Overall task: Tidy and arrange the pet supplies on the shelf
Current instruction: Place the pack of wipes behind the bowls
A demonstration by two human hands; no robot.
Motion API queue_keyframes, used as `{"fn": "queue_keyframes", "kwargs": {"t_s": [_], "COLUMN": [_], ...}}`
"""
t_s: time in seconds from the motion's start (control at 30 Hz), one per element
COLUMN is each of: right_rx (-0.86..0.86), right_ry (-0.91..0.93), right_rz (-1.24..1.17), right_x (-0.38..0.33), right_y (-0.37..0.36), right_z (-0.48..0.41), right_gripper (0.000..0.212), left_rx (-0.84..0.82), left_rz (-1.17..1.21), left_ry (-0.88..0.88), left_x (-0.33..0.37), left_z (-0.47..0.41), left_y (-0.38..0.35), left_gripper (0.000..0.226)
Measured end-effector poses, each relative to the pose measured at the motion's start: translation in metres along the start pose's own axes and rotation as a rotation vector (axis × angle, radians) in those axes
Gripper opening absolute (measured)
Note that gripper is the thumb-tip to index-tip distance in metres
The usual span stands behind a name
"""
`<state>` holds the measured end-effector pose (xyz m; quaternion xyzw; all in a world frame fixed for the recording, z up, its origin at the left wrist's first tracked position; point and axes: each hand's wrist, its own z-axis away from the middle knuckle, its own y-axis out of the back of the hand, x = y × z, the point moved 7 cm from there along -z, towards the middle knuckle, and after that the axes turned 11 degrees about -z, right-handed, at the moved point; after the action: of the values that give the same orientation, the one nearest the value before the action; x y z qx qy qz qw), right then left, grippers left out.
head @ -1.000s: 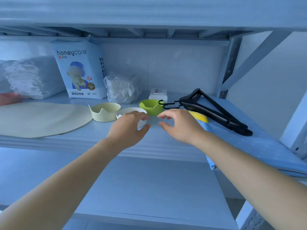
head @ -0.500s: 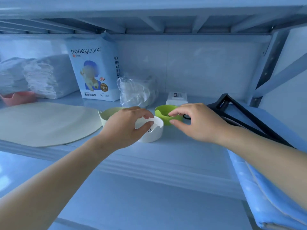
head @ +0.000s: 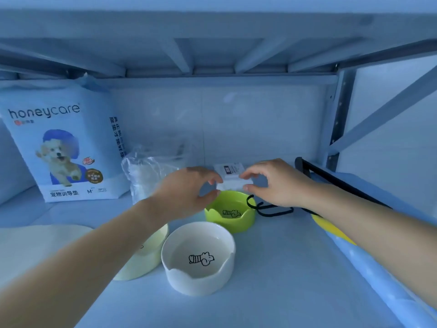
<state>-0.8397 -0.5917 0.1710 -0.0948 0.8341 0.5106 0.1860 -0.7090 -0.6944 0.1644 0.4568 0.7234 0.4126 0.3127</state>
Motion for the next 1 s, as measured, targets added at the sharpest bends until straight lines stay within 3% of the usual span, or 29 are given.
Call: {"fn": "queue_keyframes", "kwargs": {"t_s": [0.17,0.37,0.83,1.0], "right_rx": [-0.195,-0.199,-0.176,-0.270], "right_ry": [-0.149,-0.149,-0.121,-0.102], "right_rz": [0.173,0.126,0.145,0.181], "right_x": [0.032,0.050,0.064,0.072], "right_y": [-0.025,-0.023,-0.005,-0.009], "right_z": [0.002,0.012,0.024,0.033], "right_gripper": [0.055,0.020,0.020,0.020], "left_rx": [-0.094,-0.175,-0.235,-0.245], "left_rz": [0.030,0.035,0.032,0.015], "left_ry": [-0.094,-0.235,-0.324,-0.310], "left_x": [-0.003,0.029,0.074,0.082], "left_z": [-0.024,-0.041,-0.068,-0.068], "left_y": [-0.035,-0.069,-0.077,-0.083], "left_gripper": [0.024,0.025,0.025,0.025]}}
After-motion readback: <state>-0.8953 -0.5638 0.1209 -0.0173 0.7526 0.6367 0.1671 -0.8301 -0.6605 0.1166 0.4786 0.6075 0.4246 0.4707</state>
